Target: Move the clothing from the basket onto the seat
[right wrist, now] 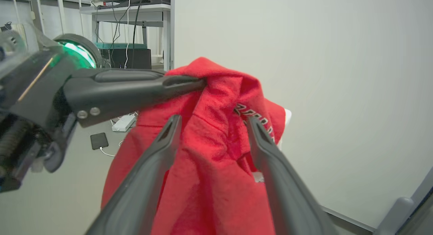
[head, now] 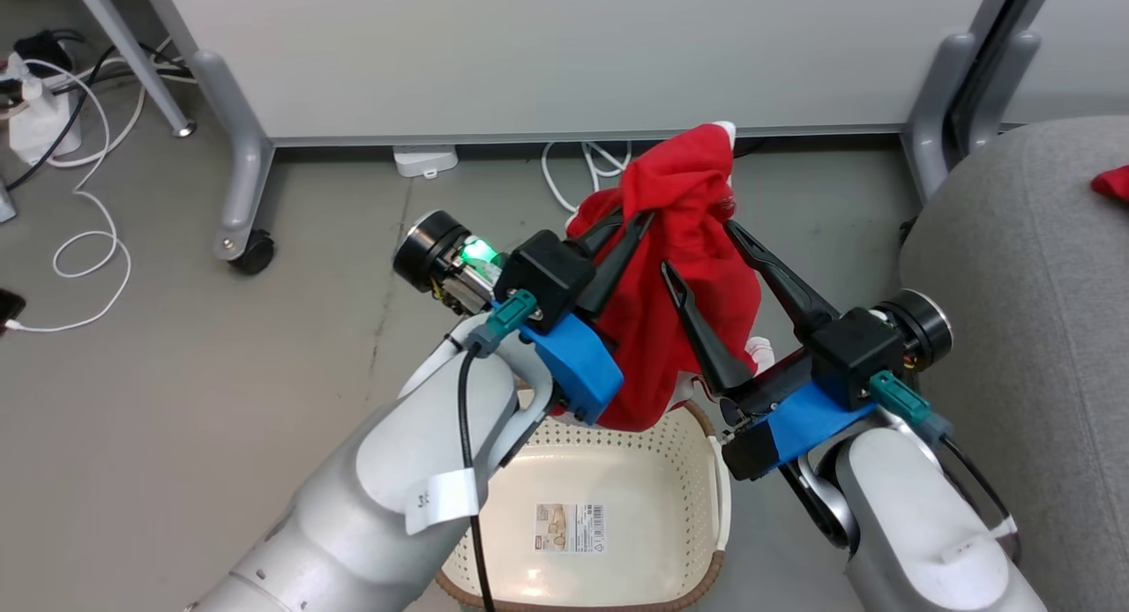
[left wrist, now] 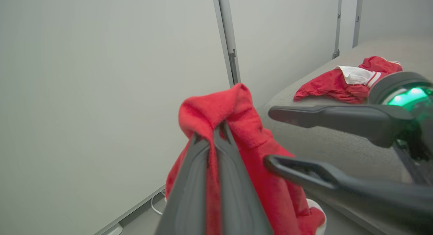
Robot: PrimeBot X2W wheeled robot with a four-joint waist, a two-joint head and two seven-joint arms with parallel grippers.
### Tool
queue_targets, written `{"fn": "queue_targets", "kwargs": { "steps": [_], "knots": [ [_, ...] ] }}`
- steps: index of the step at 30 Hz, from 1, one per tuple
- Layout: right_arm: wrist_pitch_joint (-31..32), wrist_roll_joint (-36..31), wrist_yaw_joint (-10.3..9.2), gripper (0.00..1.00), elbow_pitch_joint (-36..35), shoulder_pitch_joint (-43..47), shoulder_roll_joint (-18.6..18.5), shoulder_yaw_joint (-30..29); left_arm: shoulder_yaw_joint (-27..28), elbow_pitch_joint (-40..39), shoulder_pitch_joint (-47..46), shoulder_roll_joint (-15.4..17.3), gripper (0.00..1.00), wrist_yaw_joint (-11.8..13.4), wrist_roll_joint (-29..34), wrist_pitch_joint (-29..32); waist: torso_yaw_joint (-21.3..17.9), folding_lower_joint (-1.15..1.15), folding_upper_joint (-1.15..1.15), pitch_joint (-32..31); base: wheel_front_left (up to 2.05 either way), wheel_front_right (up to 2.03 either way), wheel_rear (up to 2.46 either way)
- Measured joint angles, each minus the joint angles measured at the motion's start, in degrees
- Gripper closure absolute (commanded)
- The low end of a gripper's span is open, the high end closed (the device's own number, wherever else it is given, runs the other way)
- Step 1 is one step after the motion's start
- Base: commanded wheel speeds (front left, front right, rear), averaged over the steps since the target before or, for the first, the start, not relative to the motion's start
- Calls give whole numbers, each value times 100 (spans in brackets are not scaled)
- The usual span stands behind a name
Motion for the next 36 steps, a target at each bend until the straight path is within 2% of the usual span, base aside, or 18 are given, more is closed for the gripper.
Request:
{"fn": "queue_targets", "kwargs": {
  "steps": [8,14,15,16,33,34,35,36],
  "knots": [
    [0,-33,0,0,891,-297,100,46,-138,-137,-116,-100,100,-23,51,1,210,0,0,135,0,0,0],
    [-1,13,0,0,1255,-506,212,164,-174,-215,-119,-118,100,-22,57,0,235,0,0,180,0,0,0],
    [0,40,0,91,1333,-511,218,181,-178,-226,-119,-121,100,-22,57,0,234,0,0,178,0,0,0],
    [0,67,0,100,1363,-513,224,201,-179,-231,-119,-122,100,-22,56,1,233,0,0,177,0,0,0],
    [0,282,0,100,1360,-563,269,338,-153,-176,-66,-138,100,-27,100,0,154,0,0,60,0,0,0],
    [0,282,0,100,1355,-561,269,337,-138,-169,-58,-140,20,-24,100,0,151,0,0,58,0,0,0],
    [0,282,0,100,1346,-561,269,336,-130,-171,-57,-138,0,-19,103,0,149,0,-1,57,0,0,0],
    [0,282,0,100,1336,-560,270,337,-115,-175,-56,-140,0,-14,103,0,148,0,-1,56,0,0,0]
  ]
}}
